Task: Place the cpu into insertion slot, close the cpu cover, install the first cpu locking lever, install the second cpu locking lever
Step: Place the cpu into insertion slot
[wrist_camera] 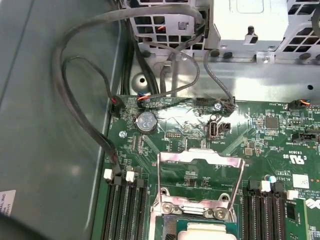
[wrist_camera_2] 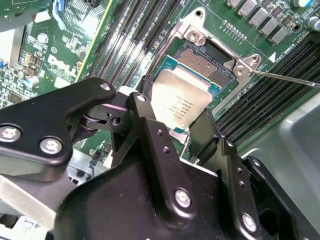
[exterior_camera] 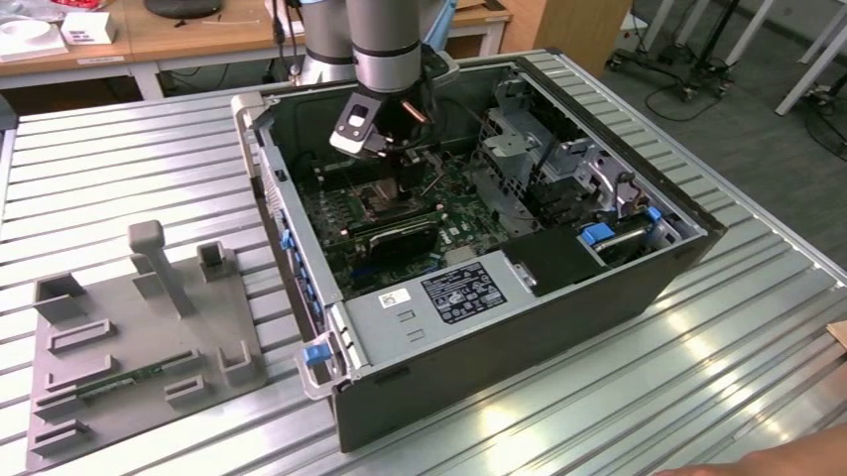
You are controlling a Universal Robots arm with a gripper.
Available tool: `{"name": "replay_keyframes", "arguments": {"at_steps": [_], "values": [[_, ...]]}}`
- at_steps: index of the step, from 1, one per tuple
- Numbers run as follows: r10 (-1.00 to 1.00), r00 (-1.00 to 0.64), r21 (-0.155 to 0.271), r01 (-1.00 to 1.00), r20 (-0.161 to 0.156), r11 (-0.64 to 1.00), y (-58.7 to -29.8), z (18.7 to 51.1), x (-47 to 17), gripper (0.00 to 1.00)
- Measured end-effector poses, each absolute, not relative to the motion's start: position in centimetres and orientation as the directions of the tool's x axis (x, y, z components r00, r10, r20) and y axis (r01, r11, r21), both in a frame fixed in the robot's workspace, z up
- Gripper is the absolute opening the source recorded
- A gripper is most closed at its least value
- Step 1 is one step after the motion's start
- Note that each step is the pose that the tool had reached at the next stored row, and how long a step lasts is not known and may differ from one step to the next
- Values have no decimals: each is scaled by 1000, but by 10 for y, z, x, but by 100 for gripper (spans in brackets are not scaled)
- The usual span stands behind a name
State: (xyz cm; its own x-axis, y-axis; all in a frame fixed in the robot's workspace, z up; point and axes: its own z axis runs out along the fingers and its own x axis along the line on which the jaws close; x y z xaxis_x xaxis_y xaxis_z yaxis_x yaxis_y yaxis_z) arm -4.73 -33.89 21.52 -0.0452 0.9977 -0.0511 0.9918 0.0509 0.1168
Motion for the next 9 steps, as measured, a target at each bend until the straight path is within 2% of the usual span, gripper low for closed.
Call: {"name": "replay_keyframes", "arguments": {"at_steps": [9], "values": [[999,10,117,993,-50,-5,-339,215,-47,54]]}}
